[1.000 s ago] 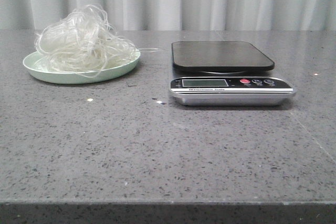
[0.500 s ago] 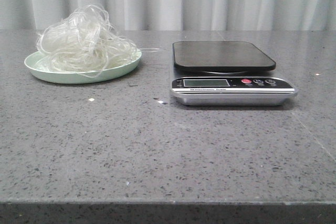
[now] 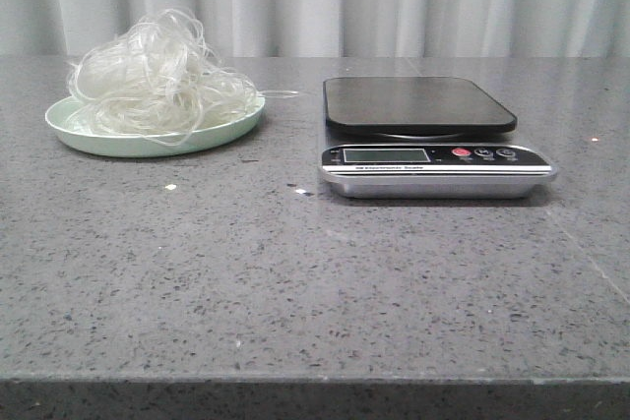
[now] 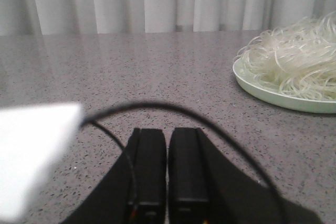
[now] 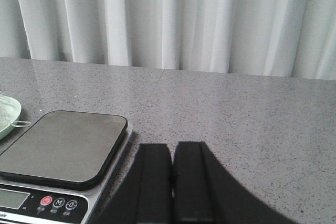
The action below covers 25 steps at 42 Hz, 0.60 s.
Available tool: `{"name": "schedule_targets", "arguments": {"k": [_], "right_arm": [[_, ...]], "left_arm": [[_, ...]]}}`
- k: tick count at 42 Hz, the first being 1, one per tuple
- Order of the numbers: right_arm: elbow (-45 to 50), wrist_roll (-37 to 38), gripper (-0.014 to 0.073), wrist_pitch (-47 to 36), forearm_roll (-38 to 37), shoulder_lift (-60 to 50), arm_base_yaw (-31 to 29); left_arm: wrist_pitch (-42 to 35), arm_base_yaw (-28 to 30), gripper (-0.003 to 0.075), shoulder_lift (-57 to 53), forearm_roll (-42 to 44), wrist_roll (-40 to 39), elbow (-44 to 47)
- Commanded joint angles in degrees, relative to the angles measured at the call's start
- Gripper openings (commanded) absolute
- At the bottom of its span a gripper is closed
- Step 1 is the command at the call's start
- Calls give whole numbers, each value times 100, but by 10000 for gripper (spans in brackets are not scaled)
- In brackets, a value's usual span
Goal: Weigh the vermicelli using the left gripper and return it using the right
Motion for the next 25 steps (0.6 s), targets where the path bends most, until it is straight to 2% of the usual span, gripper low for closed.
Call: {"name": "schedule_targets", "arguments": {"k": [1,17,25], "right_arm": [[-164,10,151,-397,32,31,-29],[-164,10,151,-399,14,31,-29],[-164,114,151,-340,-598,7,-29]], "left_arm": [[-433,10,137,-124,-60,-69,48],[-433,10,137,-124,-60,-69,48],[-433,10,137,-124,-60,-69,48]]}}
